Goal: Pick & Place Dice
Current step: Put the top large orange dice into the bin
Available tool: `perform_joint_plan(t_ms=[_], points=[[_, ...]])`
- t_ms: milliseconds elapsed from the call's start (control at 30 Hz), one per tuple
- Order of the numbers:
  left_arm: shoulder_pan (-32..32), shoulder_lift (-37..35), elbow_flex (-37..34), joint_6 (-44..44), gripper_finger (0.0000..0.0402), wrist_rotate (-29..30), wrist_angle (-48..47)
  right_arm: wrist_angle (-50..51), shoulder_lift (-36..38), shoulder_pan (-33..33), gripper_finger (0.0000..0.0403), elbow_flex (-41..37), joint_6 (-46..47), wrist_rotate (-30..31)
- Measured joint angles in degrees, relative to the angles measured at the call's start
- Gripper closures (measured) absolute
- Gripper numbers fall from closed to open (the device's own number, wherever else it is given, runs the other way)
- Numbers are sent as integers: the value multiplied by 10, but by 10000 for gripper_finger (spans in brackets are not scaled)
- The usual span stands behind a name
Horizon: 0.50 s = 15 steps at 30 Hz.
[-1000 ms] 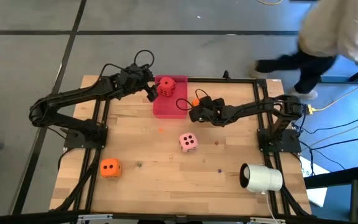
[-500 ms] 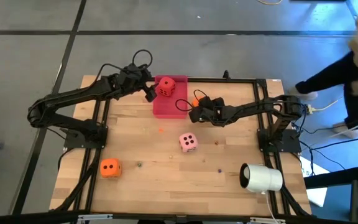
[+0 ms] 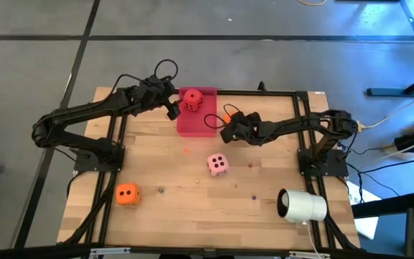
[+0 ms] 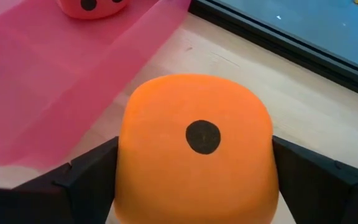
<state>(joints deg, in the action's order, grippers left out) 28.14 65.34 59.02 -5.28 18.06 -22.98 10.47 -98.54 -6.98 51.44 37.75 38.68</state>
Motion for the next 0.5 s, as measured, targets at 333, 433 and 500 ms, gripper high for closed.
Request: perform_joint_plan(t_ms=[333,433,500], points=[[0,0,0,1,96,-2,0,-8,45,-2,35,1,-43,-6],[0,0,0,1,96,-2,0,-10,74,-7,34,1,-66,0],[0,0,0,1,96,-2,0,-21,92,-9,33,1,-89,9]])
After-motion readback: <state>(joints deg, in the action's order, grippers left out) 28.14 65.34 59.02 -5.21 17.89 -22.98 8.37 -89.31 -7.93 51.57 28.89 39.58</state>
